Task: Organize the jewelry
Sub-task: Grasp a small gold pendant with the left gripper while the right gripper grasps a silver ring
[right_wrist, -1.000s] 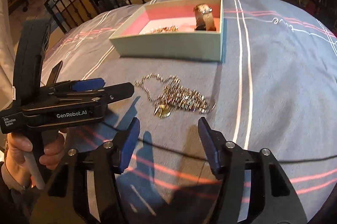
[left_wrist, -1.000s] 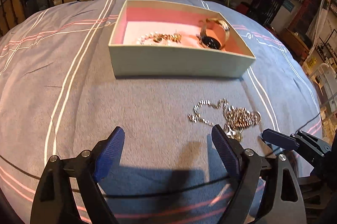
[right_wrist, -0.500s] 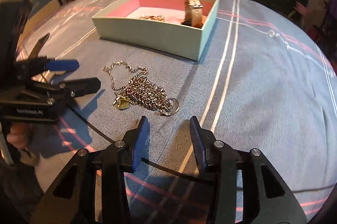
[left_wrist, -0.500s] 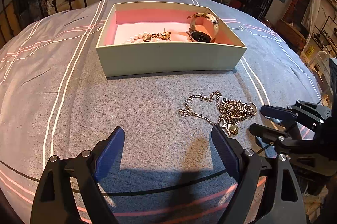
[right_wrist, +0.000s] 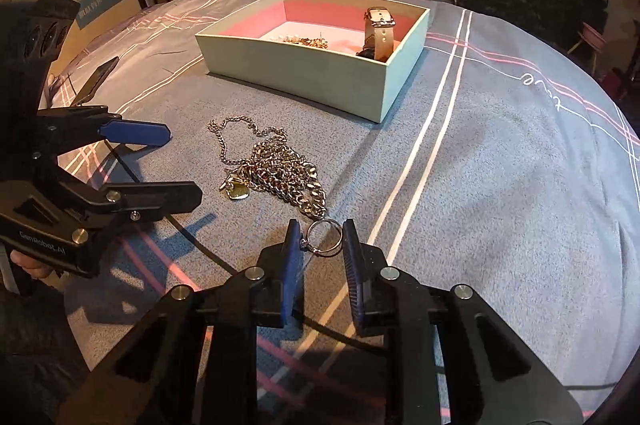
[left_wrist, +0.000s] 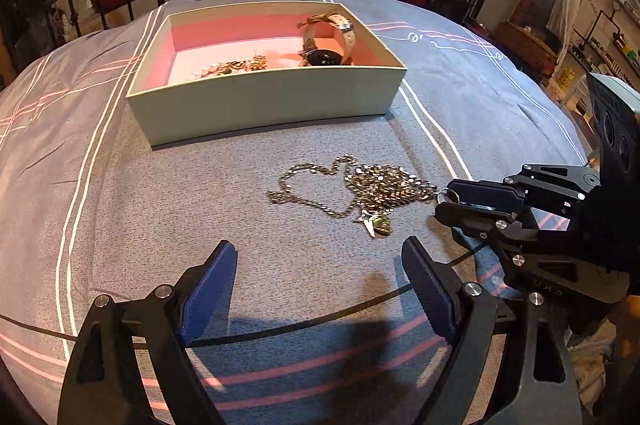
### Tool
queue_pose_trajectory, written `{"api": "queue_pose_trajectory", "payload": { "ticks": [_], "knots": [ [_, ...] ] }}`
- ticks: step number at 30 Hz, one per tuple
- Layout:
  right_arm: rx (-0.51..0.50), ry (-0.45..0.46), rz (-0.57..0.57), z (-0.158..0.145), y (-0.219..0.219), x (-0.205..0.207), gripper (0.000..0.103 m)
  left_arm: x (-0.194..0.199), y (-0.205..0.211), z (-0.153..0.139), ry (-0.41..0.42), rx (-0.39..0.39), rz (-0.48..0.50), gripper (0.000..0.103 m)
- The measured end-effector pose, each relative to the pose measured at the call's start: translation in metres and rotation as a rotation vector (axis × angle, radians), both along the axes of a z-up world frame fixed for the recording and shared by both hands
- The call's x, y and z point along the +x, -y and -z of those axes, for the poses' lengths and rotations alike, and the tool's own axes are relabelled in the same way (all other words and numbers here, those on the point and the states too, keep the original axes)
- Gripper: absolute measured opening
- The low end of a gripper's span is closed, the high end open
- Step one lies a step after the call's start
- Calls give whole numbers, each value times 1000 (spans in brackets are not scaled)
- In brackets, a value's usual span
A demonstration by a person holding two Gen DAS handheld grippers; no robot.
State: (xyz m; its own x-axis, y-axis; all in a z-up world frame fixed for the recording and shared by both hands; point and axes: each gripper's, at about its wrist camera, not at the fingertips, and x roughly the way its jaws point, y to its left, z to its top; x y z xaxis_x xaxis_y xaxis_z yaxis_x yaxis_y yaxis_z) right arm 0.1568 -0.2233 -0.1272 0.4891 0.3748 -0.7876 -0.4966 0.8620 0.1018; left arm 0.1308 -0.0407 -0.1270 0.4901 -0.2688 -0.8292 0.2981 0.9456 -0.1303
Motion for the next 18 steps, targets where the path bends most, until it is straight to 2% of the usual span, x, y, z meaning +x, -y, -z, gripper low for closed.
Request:
{"api": "queue_pose_trajectory", "payload": {
  "ticks": [3, 5, 8, 10, 12, 15, 18],
  "knots": [
    [18, -3, 21, 0, 5, -9, 22, -4, 17, 0, 3, 4, 49, 82],
    [25, -8, 25, 1, 8, -13, 22, -4, 27, 2, 6, 14, 67, 76],
    [26, -2, 25, 1, 8, -18, 22, 0, 39, 6, 36, 69, 49, 56],
    [31, 0, 29, 2, 9, -19, 22, 6, 42, 7, 54, 97, 25, 32],
    [34, 1, 31, 2, 9, -20, 23, 8, 39, 7, 60, 97, 12, 15],
    [22, 8, 30, 1, 8, -22, 22, 4, 27, 4, 47, 60, 18, 11],
    [18, 12, 29, 0, 6, -23, 22, -4, 13, 2, 59, 74, 2, 11]
  ]
}}
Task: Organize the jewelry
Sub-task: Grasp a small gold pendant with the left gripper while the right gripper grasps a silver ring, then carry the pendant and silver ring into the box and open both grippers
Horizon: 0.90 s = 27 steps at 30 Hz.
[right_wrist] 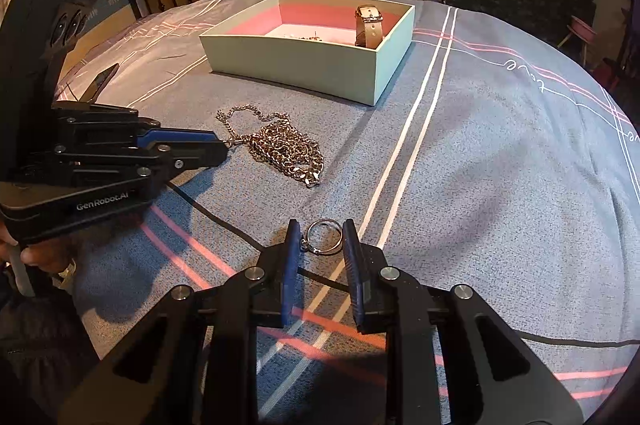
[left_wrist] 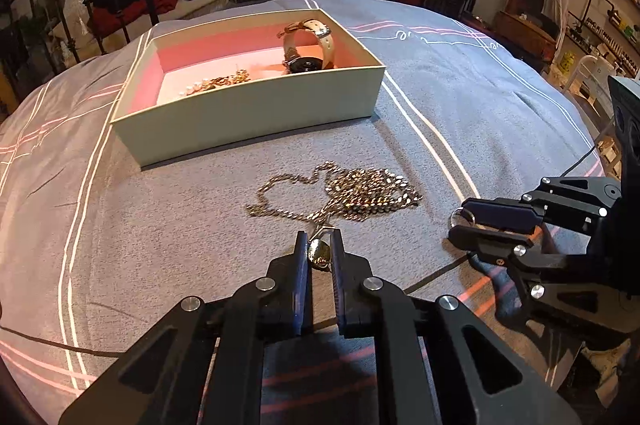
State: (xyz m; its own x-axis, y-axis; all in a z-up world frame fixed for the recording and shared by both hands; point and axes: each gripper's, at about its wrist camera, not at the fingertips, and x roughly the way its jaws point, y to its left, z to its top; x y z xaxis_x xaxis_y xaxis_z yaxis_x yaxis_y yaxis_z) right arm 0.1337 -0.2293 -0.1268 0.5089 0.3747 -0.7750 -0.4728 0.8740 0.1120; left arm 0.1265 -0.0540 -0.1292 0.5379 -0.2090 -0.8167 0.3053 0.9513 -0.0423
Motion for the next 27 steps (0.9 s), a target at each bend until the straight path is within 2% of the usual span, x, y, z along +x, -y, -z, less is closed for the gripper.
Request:
{"api": "queue_pose_trajectory", "payload": {
  "ticks": [6, 13, 20, 23, 27],
  "knots": [
    [18, 3, -30, -4, -11, 2, 22, -9, -28, -8, 16, -25, -39, 11],
    [2, 54, -91, -19, -35, 12, 22, 9, -36, -23, 47, -41, -61, 11],
    [16, 160, -76, -64, -48, 53, 22, 59, -44, -57, 96, -104, -106, 11],
    [46, 197, -27, -88, -50, 85, 23, 87, -43, -82, 155, -105, -117, 11],
    [44, 216, 34, -106, -56, 127, 23, 126, -43, -105, 156, -121, -127, 11]
  ]
}}
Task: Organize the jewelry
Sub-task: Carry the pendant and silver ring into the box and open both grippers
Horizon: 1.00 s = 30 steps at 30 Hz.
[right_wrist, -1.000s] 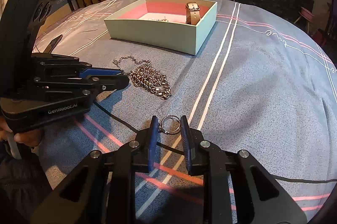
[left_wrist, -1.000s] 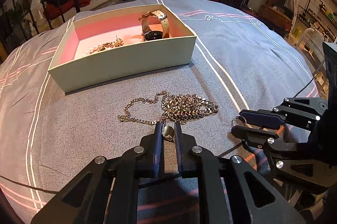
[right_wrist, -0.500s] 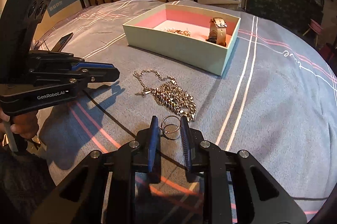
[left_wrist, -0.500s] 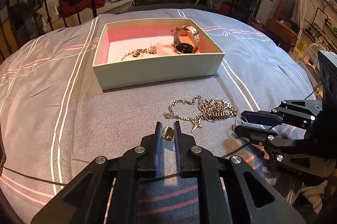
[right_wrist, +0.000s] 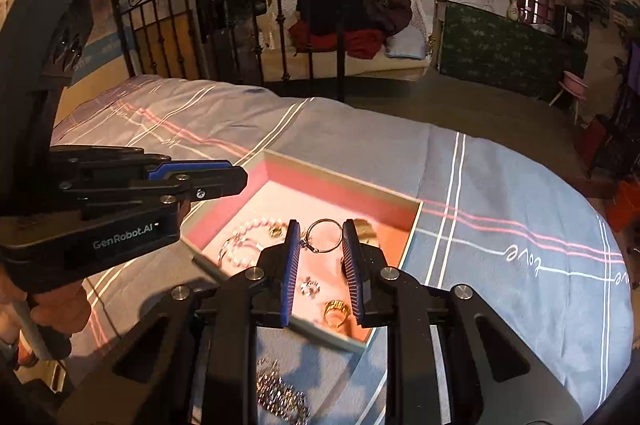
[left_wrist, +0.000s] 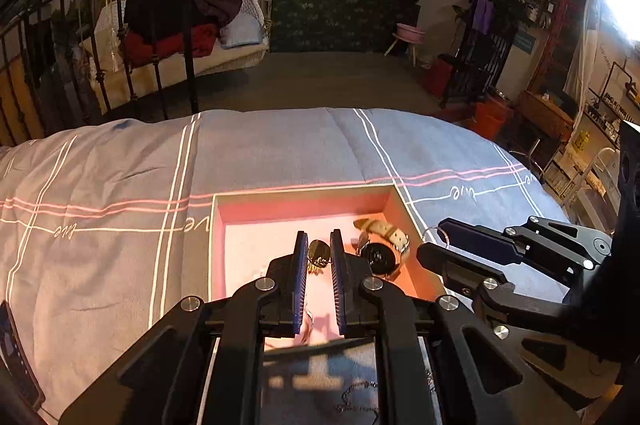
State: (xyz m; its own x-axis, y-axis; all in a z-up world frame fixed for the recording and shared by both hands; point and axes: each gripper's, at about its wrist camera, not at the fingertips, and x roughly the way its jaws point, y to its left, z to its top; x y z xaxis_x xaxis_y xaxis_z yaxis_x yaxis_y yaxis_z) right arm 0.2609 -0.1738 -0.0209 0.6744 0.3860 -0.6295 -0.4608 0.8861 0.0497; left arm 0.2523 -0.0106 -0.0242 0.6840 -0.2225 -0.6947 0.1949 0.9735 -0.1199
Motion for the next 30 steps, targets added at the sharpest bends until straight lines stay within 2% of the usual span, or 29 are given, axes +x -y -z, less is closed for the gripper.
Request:
{"api": "queue_pose_trajectory", "payload": {
  "ticks": [5, 16, 30],
  "knots": [
    [1, -8, 23, -5, -9, 25, 23, 21, -3, -4, -17, 18, -39, 11],
    [-17, -41, 22, 6, -16, 32, 23, 36, -9, 3, -61, 5, -82, 11],
    [-31, -62, 24, 16, -19, 37, 23, 41, -3, 7, -82, 18, -74, 11]
  ]
}}
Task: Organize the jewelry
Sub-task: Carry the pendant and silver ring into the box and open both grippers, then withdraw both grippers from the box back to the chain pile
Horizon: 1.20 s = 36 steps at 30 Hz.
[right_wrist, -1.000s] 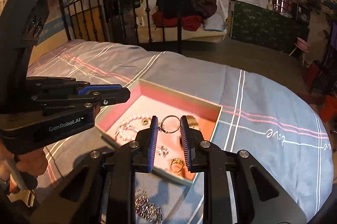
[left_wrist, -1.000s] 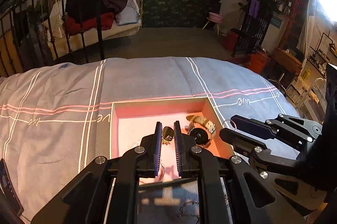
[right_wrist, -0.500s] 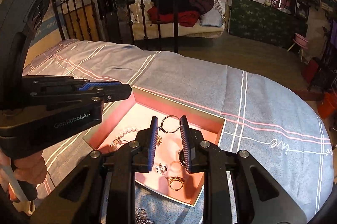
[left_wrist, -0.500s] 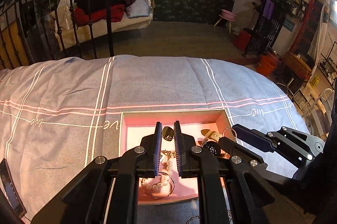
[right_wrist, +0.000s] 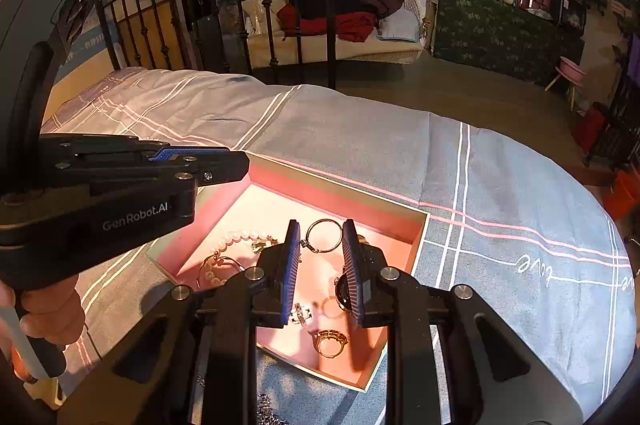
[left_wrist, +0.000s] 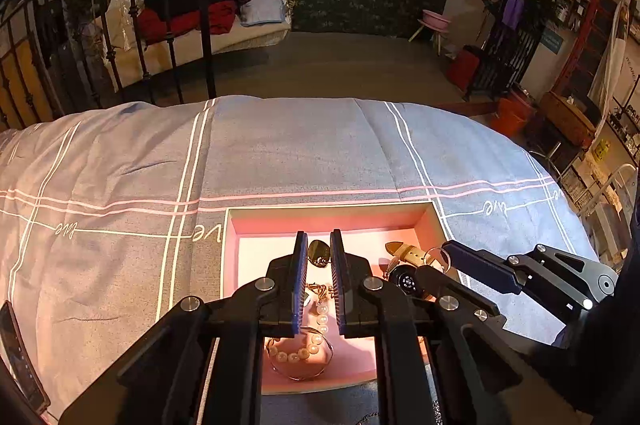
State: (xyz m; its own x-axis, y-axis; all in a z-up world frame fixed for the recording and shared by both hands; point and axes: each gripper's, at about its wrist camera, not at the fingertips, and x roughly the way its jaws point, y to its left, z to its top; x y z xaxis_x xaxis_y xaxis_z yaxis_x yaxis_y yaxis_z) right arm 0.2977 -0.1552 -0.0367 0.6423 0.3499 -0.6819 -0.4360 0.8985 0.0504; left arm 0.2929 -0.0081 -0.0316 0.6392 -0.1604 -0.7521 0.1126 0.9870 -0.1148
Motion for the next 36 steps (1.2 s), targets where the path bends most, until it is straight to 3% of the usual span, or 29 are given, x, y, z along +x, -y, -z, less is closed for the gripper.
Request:
{"api": "queue_pose_trajectory", "payload": {
  "ticks": [8, 9, 10, 11, 12, 16, 21, 27, 31, 33, 36],
  "knots": [
    [1, -3, -13, 4, -1, -1, 23, 1, 1, -2, -4, -17, 7, 12],
    [7, -9, -20, 5, -1, -1, 28, 2, 1, -1, -13, -21, 8, 28],
    [9, -23, -24, 7, -2, -2, 40, 3, 0, -1, -24, -22, 5, 65],
    [3, -28, -14, 8, -2, -3, 77, 3, -2, -1, -23, -21, -7, 83],
    [-2, -16, -1, 8, -1, -6, 97, -1, -5, -4, 6, -23, -27, 97],
    [24, -1, 27, 9, 11, -24, 97, -17, -14, -5, 24, -57, -41, 96],
    [32, -95, 53, 33, 36, -59, 97, -63, -20, 16, 7, -106, 3, 96],
    [22, -187, 8, 75, 55, -118, 97, -120, 1, 67, -64, -31, 138, 96],
    [23, -217, -9, 91, 52, -131, 97, -128, 13, 96, -115, -4, 188, 95],
    [-26, -216, -29, 95, 43, -130, 97, -124, 15, 102, -124, 3, 180, 94],
    [-69, -234, -59, 98, 30, -121, 97, -119, 5, 95, -109, -54, 150, 94]
  ]
}}
